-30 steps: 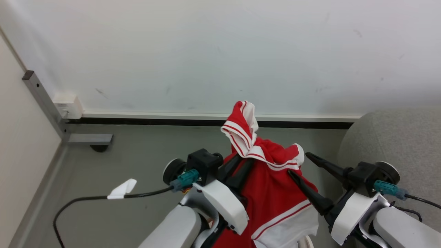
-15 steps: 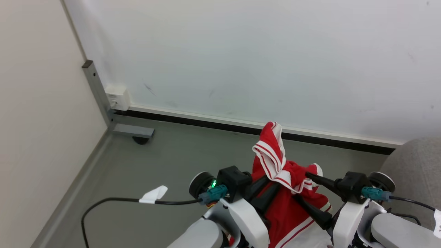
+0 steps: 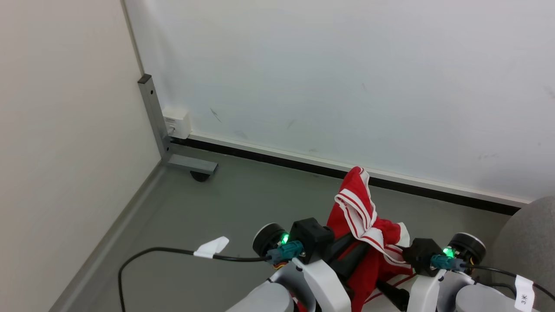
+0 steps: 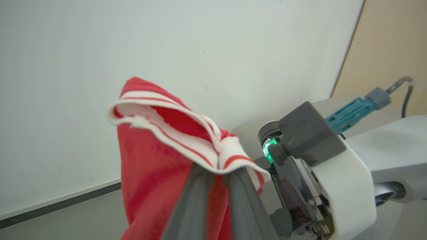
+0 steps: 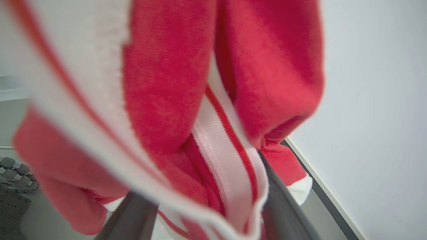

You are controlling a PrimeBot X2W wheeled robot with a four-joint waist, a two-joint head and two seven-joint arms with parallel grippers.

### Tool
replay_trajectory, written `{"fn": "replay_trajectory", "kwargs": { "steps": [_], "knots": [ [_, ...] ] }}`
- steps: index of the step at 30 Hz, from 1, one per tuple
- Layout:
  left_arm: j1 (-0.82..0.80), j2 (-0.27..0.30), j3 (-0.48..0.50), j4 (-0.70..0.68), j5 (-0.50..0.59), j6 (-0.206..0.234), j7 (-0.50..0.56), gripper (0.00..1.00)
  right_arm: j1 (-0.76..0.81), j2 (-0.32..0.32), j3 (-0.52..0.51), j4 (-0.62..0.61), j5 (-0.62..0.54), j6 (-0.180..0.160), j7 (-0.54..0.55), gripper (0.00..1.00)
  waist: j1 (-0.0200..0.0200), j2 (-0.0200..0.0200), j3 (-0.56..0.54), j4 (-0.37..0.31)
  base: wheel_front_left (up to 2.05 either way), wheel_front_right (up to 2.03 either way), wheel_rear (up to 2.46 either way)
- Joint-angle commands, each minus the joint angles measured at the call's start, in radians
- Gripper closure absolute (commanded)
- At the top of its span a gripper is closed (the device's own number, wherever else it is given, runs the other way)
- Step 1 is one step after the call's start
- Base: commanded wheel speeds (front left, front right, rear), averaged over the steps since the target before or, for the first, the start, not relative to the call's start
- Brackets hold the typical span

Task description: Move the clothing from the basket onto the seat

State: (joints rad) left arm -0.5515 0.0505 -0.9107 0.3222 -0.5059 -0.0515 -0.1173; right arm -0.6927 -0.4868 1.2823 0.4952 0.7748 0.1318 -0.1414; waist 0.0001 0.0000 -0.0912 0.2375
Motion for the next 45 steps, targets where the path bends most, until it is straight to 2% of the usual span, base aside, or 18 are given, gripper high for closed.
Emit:
{"fn": "replay_trajectory", "kwargs": {
  "steps": [1,6,7,8,9,21,24,29,30,31,32,37,45],
  "knots": [
    [-0.014,0.000,-0.002,0.001,-0.011,0.003,-0.011,1.00,0.015,0.013,0.000,0.003,-0.007,-0.002,0.007,0.00,-0.0001,0.0000,-0.001,0.000,0.00,0.00,0.00],
    [-0.028,0.000,-0.020,0.006,-0.030,0.013,-0.018,1.00,0.036,0.029,-0.001,0.009,0.003,-0.002,0.017,0.00,-0.0001,0.0000,0.004,0.003,0.00,0.00,0.00],
    [-0.030,0.000,-0.022,0.008,-0.033,0.014,-0.019,1.00,0.039,0.028,-0.001,0.012,0.003,-0.002,0.016,0.52,-0.0001,0.0000,0.006,0.003,0.00,0.00,0.00],
    [-0.032,0.000,-0.023,0.010,-0.037,0.016,-0.020,1.00,0.039,0.027,-0.001,0.017,0.007,-0.002,0.010,0.88,-0.0001,0.0000,0.007,0.002,0.00,0.00,0.00],
    [-0.033,0.000,-0.023,0.014,-0.042,0.018,-0.024,1.00,0.041,0.028,-0.001,0.019,0.016,-0.002,0.003,1.00,-0.0001,0.0000,0.008,0.001,0.00,0.00,0.00],
    [-0.042,0.011,0.006,0.062,-0.057,0.043,-0.060,1.00,0.007,0.034,-0.013,0.065,0.130,-0.002,-0.113,1.00,-0.0001,0.0000,0.009,-0.039,0.00,0.00,0.00],
    [-0.038,0.019,0.016,0.068,-0.061,0.053,-0.067,1.00,0.009,0.038,-0.058,0.067,0.160,-0.002,-0.124,1.00,-0.0001,0.0000,0.013,-0.058,0.00,0.00,0.00],
    [-0.034,0.026,0.022,0.069,-0.067,0.063,-0.072,1.00,0.066,0.049,-0.223,-0.001,0.134,-0.002,-0.124,1.00,-0.0001,0.0000,0.028,-0.096,0.00,0.00,0.00],
    [-0.035,0.026,0.023,0.066,-0.069,0.064,-0.074,0.86,0.078,0.051,-0.257,-0.013,0.121,-0.002,-0.124,1.00,-0.0001,0.0000,0.031,-0.105,0.00,0.00,0.00],
    [-0.036,0.027,0.023,0.065,-0.068,0.067,-0.076,0.11,0.091,0.053,-0.290,-0.024,0.106,-0.002,-0.124,1.00,-0.0001,0.0000,0.034,-0.116,0.00,0.00,0.00],
    [-0.038,0.028,0.022,0.064,-0.067,0.068,-0.076,0.00,0.105,0.057,-0.324,-0.034,0.093,-0.002,-0.124,1.00,-0.0001,0.0000,0.037,-0.127,0.00,0.00,0.00],
    [-0.036,0.037,0.020,0.062,-0.067,0.074,-0.073,0.00,0.171,0.069,-0.469,-0.081,0.034,-0.002,-0.124,1.00,-0.0001,0.0000,0.049,-0.189,0.00,0.00,0.00],
    [-0.017,0.057,0.029,0.061,-0.074,0.085,-0.088,0.00,0.237,0.061,-0.638,-0.176,-0.015,-0.002,-0.124,1.00,-0.0001,0.0000,0.056,-0.311,0.00,0.00,0.00]
  ]
}}
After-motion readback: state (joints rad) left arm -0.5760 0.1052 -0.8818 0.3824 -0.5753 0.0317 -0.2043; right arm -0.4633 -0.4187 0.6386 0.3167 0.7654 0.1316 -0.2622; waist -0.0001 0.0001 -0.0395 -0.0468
